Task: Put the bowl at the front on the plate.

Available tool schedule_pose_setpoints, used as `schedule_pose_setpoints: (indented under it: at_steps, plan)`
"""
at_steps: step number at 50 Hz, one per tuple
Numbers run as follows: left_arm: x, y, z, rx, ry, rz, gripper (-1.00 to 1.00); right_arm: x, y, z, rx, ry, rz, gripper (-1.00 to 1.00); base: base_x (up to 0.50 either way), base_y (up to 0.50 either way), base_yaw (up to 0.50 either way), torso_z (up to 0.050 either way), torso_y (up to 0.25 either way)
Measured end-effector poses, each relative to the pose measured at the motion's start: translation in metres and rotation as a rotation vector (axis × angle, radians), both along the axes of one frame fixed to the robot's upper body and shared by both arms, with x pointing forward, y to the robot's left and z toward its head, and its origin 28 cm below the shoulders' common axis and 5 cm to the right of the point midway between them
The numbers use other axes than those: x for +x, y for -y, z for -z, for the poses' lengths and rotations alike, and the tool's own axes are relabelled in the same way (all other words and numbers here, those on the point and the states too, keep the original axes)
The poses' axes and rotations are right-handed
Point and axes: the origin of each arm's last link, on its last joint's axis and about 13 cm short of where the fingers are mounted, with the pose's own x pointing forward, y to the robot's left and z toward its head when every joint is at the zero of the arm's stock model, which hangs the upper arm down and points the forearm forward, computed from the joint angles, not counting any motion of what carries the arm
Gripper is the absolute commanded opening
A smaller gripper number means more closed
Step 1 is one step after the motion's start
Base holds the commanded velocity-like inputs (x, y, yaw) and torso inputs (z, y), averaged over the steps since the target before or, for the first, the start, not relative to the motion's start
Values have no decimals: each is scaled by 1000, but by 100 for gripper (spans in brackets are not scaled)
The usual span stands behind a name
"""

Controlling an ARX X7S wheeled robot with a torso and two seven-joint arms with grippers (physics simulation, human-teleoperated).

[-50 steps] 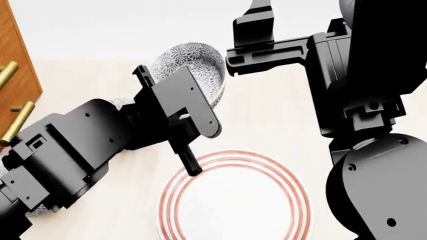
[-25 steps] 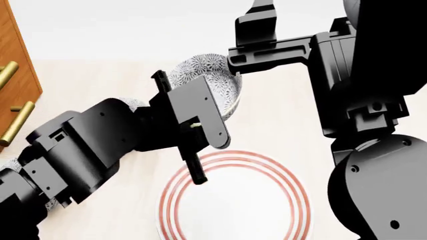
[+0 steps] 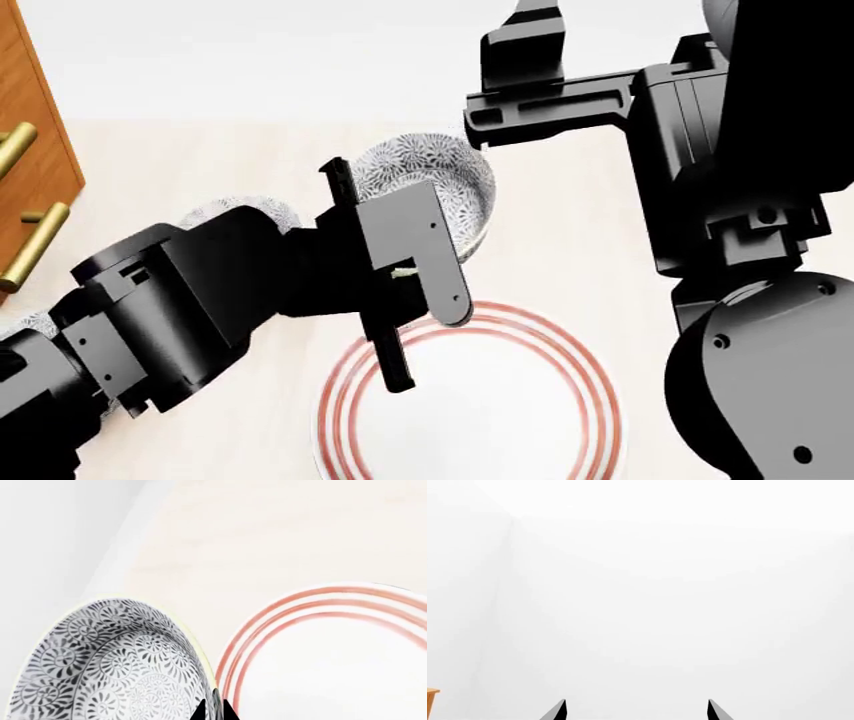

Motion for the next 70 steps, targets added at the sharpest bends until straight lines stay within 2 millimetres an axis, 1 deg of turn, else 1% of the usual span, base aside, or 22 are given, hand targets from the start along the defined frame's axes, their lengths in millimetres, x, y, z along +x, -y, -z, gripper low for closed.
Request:
schedule_pose_setpoints:
  at_steps: [15, 43, 70]
  plan:
    - [-8, 12, 2, 54, -35, 22, -100, -2, 3, 1, 6, 2, 11, 100, 0, 0, 0, 0, 0]
    - [-22, 25, 21, 141, -84, 102, -100, 0, 3, 5, 12, -7, 13, 100, 0, 0, 0, 0, 0]
    - [-32, 33, 38, 157, -117, 155, -100, 3, 3, 6, 14, -12, 11, 100, 0, 0, 0, 0, 0]
